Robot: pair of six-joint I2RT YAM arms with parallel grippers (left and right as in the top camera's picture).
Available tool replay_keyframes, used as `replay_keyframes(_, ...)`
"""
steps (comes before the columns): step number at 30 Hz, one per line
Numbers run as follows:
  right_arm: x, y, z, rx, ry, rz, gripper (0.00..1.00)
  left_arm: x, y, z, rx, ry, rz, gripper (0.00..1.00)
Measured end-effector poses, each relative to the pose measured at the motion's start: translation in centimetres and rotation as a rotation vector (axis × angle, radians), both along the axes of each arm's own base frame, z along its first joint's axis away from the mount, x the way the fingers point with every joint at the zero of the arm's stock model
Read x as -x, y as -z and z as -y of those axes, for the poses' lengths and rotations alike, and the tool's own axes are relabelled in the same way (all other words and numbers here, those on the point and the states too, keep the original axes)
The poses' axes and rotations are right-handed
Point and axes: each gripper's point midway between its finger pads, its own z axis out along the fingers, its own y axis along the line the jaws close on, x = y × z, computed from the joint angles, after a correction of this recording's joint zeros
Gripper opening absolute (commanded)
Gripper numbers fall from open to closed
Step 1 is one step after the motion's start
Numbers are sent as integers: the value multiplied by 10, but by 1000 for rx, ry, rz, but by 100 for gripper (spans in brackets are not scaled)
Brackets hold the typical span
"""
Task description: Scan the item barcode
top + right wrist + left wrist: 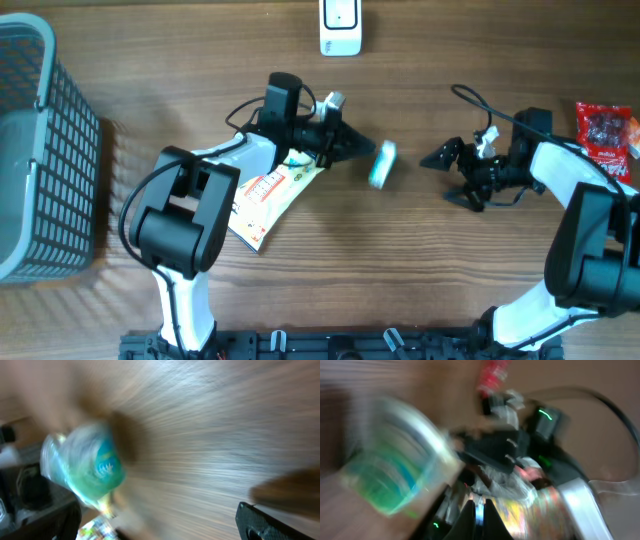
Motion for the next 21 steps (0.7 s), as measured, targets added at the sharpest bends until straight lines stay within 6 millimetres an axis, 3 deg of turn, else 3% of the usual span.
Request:
replay_keyframes(5, -15, -34, 24, 183, -28, 140, 99, 3, 33, -24, -331, -137, 25, 4)
replay_keyframes(7, -19, -43, 27, 211, -28, 175, 100, 2, 31, -38, -446, -184, 78, 4)
replay_keyframes(10, -14, -39, 27, 260, -48, 151, 100, -1, 16, -73, -659, -291, 173, 4)
replay_keyframes(11, -12, -37, 23, 282, -67, 141, 99, -2, 9, -80, -691, -312, 203, 14)
replay_keyframes(12, -11, -35, 18, 295, -83, 137, 99, -5, -9, -96, -755, -378, 258, 32)
replay_keyframes(15, -4, -31, 4, 332, -124, 102, 99, 0, -38, -125, -857, -462, 333, 99)
replay_keyframes(18, 6, -27, -8, 353, -114, 33, 99, 6, -66, -153, -939, -558, 395, 100)
replay_keyframes(21, 12, -26, -14, 359, -66, -27, 100, 13, -70, -174, -1029, -599, 401, 100)
